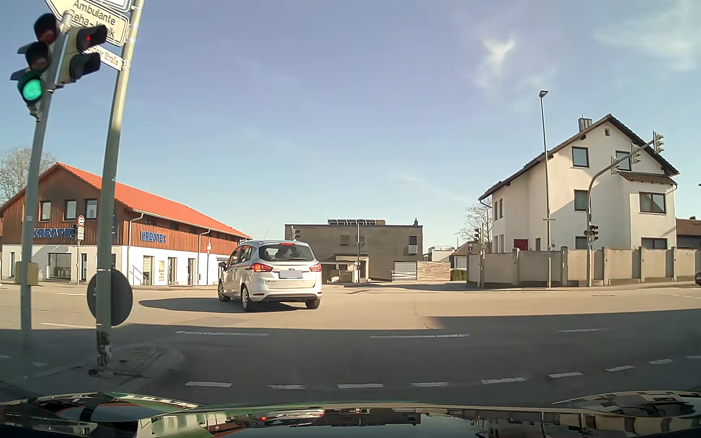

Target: Follow the waypoints while adhering to traffic rules and regulations

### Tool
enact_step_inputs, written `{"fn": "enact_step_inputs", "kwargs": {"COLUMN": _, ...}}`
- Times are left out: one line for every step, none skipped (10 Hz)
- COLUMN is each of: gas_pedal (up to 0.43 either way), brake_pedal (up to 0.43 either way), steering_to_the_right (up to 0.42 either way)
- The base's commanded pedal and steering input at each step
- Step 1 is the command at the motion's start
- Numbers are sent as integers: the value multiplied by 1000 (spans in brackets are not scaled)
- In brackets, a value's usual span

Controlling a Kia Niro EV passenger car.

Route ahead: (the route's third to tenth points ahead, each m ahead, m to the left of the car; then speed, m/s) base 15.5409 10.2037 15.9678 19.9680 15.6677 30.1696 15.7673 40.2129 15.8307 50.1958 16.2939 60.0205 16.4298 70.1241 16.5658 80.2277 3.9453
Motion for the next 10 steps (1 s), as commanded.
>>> {"fn": "enact_step_inputs", "kwargs": {"gas_pedal": 59, "brake_pedal": 0, "steering_to_the_right": 4}}
{"fn": "enact_step_inputs", "kwargs": {"gas_pedal": 59, "brake_pedal": 0, "steering_to_the_right": 4}}
{"fn": "enact_step_inputs", "kwargs": {"gas_pedal": 59, "brake_pedal": 0, "steering_to_the_right": 4}}
{"fn": "enact_step_inputs", "kwargs": {"gas_pedal": 59, "brake_pedal": 0, "steering_to_the_right": 3}}
{"fn": "enact_step_inputs", "kwargs": {"gas_pedal": 59, "brake_pedal": 0, "steering_to_the_right": 3}}
{"fn": "enact_step_inputs", "kwargs": {"gas_pedal": 59, "brake_pedal": 0, "steering_to_the_right": 3}}
{"fn": "enact_step_inputs", "kwargs": {"gas_pedal": 20, "brake_pedal": 0, "steering_to_the_right": 3}}
{"fn": "enact_step_inputs", "kwargs": {"gas_pedal": 0, "brake_pedal": 0, "steering_to_the_right": 3}}
{"fn": "enact_step_inputs", "kwargs": {"gas_pedal": 0, "brake_pedal": 0, "steering_to_the_right": 3}}
{"fn": "enact_step_inputs", "kwargs": {"gas_pedal": 0, "brake_pedal": 0, "steering_to_the_right": 2}}
